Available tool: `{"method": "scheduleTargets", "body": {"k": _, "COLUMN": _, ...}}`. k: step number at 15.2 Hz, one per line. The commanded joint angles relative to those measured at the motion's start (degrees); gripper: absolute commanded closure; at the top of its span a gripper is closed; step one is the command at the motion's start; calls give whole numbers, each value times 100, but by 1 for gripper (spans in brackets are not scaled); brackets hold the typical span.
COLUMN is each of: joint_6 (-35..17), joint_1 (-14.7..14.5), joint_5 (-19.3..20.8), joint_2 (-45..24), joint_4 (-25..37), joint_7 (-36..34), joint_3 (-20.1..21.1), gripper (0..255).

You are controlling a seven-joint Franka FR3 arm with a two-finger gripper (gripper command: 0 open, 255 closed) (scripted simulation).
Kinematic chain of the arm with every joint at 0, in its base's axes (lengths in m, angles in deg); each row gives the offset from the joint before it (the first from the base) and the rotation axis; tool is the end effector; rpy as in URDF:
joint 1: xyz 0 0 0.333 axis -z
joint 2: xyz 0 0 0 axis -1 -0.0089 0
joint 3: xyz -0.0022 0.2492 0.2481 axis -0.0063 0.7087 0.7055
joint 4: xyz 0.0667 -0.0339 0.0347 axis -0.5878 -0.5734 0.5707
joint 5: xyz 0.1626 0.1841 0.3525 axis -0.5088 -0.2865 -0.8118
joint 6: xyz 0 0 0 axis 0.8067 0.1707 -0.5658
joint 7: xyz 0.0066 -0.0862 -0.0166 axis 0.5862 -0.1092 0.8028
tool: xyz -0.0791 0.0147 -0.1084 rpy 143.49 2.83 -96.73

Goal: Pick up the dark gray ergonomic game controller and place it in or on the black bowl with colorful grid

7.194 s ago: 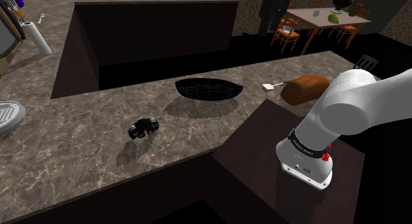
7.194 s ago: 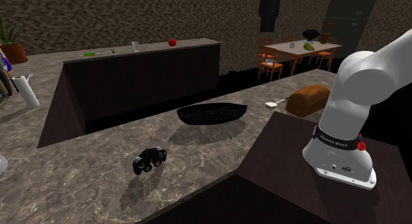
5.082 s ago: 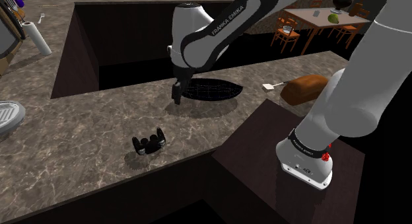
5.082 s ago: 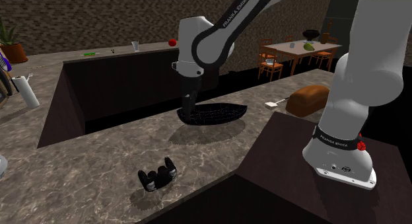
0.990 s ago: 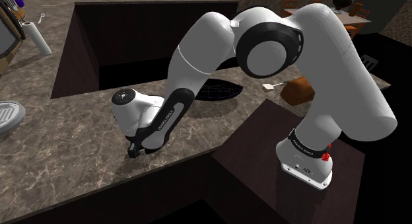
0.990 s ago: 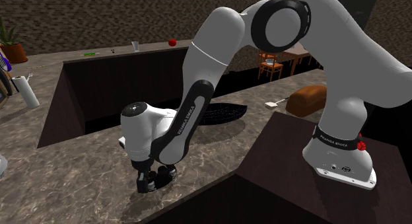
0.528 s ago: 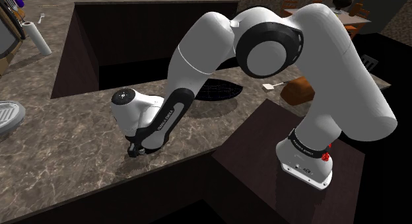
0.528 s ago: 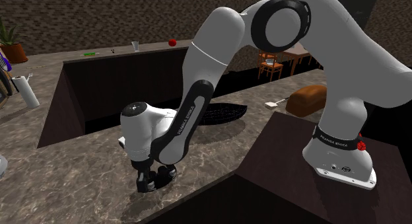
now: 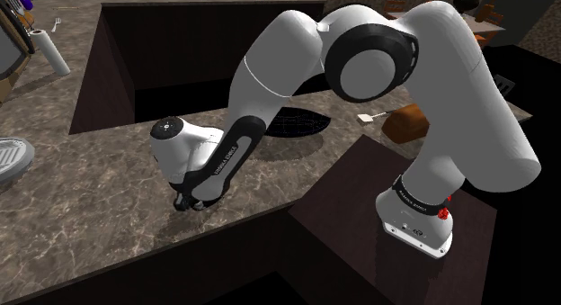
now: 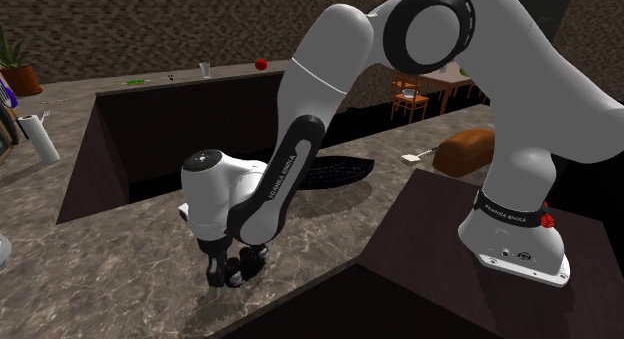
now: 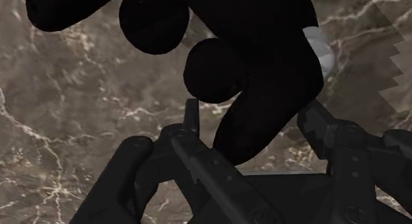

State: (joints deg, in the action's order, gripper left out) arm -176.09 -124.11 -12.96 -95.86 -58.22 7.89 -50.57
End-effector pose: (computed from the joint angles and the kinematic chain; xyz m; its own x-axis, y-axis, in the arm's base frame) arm 0.5641 0.4379 0.0489 0.7325 0.6758 0.0820 0.6717 -0.7370 0.0747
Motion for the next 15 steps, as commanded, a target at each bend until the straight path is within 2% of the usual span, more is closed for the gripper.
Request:
{"method": "scheduleTargets", "body": {"k": 1, "joint_6": 72, "joint_1": 13, "joint_5": -11, "joint_2": 137, "joint_4": -70, "joint_7": 13, "joint_3": 17, "gripper": 255}}
{"method": "scheduleTargets", "body": {"k": 7, "joint_6": 229, "joint_1": 38, "joint_5": -37, "joint_2": 423, "joint_4": -199, "joint_7": 40, "joint_3": 57, "gripper": 255}}
{"method": "scheduleTargets", "body": {"k": 8, "joint_6": 229, "joint_1": 38, "joint_5": -37, "joint_2": 423, "joint_4": -199, "joint_7": 40, "joint_3": 57, "gripper": 0}}
{"method": "scheduleTargets", "body": {"k": 15, "joint_6": -264, "joint_1": 1083, "joint_5": -276, "joint_2": 1151, "joint_4": -1457, "joint_7": 883, "joint_3": 320, "gripper": 0}}
